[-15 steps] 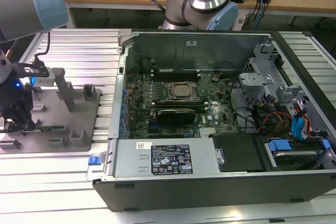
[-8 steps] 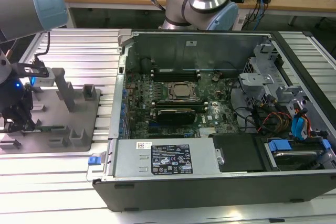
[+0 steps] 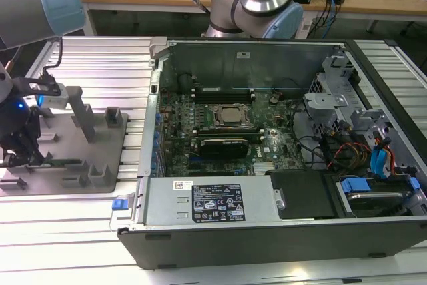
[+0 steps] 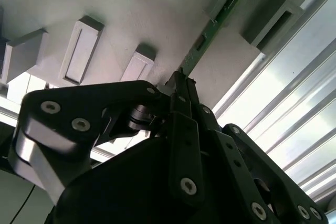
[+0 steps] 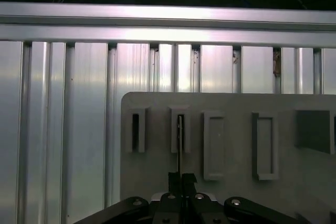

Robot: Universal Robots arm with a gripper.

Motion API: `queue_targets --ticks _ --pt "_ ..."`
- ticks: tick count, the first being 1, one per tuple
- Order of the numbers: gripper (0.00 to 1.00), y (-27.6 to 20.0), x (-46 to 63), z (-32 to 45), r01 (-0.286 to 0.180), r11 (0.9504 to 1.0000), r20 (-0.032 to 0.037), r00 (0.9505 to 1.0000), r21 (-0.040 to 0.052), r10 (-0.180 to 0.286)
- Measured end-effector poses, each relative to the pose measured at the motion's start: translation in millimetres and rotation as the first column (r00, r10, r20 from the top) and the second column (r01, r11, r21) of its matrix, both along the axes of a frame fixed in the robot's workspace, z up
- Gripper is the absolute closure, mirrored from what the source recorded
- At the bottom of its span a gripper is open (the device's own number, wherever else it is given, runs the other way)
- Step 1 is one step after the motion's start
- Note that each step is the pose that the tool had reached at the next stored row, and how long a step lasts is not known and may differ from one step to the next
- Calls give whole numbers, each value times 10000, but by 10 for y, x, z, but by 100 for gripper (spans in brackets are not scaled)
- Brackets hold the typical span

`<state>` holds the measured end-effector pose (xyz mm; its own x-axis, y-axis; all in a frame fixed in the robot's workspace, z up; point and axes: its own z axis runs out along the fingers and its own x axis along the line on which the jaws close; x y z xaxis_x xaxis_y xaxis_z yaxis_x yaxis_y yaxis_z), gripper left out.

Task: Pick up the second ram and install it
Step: 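Pick up the second ram and move it above second insertion slot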

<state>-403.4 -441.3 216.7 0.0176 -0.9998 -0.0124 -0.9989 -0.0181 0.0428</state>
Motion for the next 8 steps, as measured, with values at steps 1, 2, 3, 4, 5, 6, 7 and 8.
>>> queue_targets --ticks 1,2,3,4,5,6,7,8 --pt "91 0 0 31 0 10000 1 10000 1 0" --pt "91 0 0 92 0 10000 1 10000 0 0" --pt "91 0 0 123 0 10000 1 10000 0 0" --pt "91 0 0 149 0 10000 1 10000 0 0" --pt "91 0 0 191 0 10000 0 10000 0 0" --pt "91 0 0 228 0 10000 0 10000 -1 0" --pt "91 0 0 251 0 10000 1 10000 0 0" --pt "91 0 0 278 0 10000 1 10000 0 0"
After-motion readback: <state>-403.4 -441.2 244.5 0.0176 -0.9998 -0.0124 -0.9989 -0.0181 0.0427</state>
